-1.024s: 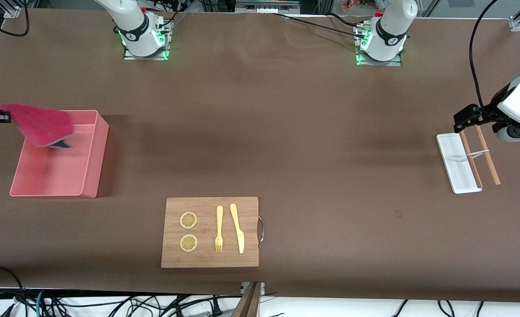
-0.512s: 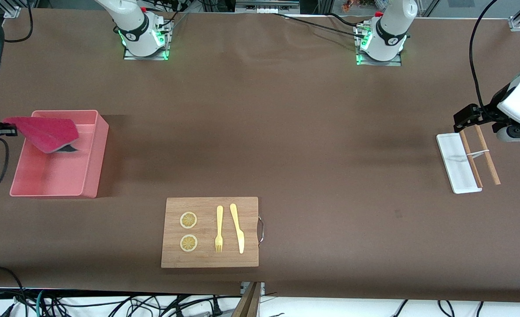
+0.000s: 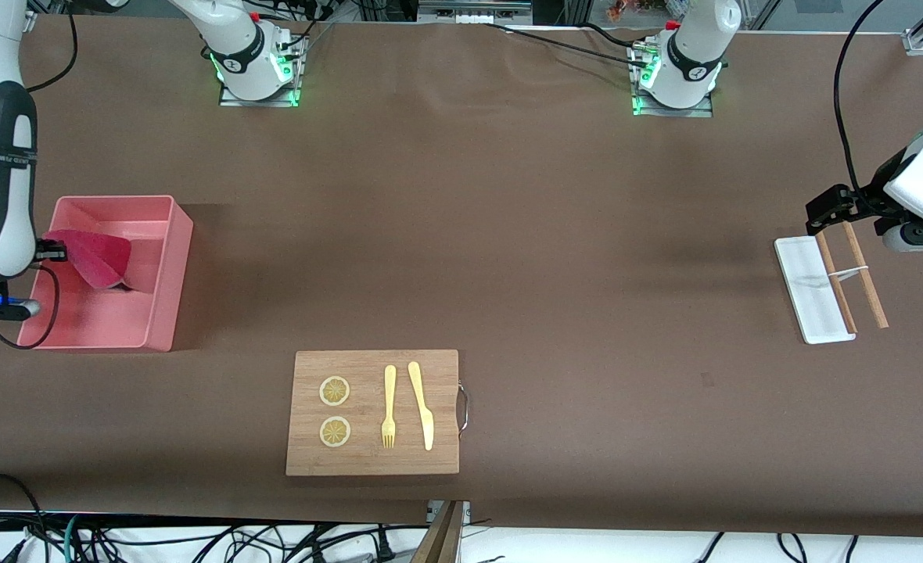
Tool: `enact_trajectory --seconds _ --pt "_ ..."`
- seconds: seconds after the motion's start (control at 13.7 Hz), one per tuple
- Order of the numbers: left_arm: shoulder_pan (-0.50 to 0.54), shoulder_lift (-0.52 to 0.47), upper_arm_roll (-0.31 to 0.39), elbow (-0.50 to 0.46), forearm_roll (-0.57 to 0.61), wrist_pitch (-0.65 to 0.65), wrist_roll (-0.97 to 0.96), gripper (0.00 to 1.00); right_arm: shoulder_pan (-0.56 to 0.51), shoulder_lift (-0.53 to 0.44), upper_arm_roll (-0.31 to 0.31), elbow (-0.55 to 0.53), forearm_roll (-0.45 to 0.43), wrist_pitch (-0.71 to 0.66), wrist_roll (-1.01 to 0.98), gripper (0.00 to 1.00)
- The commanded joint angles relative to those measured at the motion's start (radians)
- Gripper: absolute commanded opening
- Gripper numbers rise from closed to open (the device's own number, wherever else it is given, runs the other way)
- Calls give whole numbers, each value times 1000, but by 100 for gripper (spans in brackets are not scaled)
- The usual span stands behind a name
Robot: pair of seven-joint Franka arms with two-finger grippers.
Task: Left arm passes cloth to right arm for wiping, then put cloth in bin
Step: 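Carry the cloth into the pink bin and open the right gripper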
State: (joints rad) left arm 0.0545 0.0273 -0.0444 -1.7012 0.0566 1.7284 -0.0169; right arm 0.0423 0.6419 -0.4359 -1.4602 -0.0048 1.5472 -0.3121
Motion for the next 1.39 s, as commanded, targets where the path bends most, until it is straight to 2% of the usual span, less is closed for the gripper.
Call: enact_trajectory --seconds 0.0,0.07,0.15,0.22,0.29,0.59,1.02,1.17,1.32 --pt "2 11 -3 26 11 -20 0 100 -7 16 9 -22 46 36 -13 0" --pt "2 11 -3 26 11 -20 0 100 -8 36 9 -22 61 63 -15 0" --pt "2 11 -3 28 11 -20 0 100 -9 50 9 -22 66 86 -15 28" --pt "2 11 -3 26 11 -20 0 100 -9 53 9 -22 65 94 -15 75" --pt "2 11 -3 26 11 -20 0 100 -9 51 9 -17 65 93 -16 100" --pt "2 11 -3 26 11 -20 0 100 -7 19 9 17 68 67 -85 100" --pt "2 11 -3 28 11 -20 0 100 59 -195 43 46 66 -90 -73 100" --pt "2 11 -3 26 11 -20 0 100 28 -293 153 37 43 -104 -50 100" --pt "2 11 -3 26 11 -20 0 100 10 -372 238 38 -7 -153 2 100"
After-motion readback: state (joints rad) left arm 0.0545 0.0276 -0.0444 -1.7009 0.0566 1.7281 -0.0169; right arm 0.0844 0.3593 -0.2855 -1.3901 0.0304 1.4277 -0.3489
